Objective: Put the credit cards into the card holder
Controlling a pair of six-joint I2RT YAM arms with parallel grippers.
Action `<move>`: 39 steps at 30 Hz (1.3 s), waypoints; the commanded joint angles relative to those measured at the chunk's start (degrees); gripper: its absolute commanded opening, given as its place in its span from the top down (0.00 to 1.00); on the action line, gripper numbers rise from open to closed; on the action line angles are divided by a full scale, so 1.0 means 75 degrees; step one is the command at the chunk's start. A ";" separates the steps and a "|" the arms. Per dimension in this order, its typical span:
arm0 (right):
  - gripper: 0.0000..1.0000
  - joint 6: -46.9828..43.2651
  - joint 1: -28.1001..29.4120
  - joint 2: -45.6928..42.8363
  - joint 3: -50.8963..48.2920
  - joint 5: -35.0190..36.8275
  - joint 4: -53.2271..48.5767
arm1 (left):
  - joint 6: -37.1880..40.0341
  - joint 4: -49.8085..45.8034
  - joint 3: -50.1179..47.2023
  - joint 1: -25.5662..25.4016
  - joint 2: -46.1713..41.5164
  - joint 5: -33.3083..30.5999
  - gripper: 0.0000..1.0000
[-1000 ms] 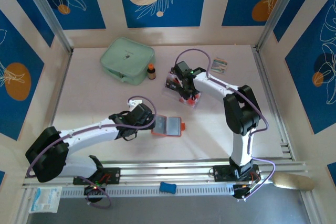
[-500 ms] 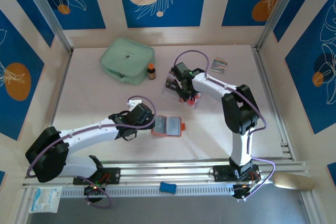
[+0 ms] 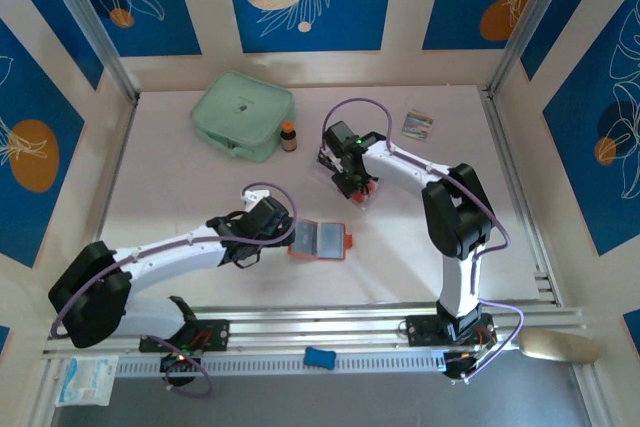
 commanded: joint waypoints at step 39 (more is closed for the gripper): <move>1.00 0.2877 -0.0552 -0.3807 -0.1746 -0.4411 0.1790 | 0.1356 -0.0803 0.1204 0.0062 0.0460 0.0358 0.00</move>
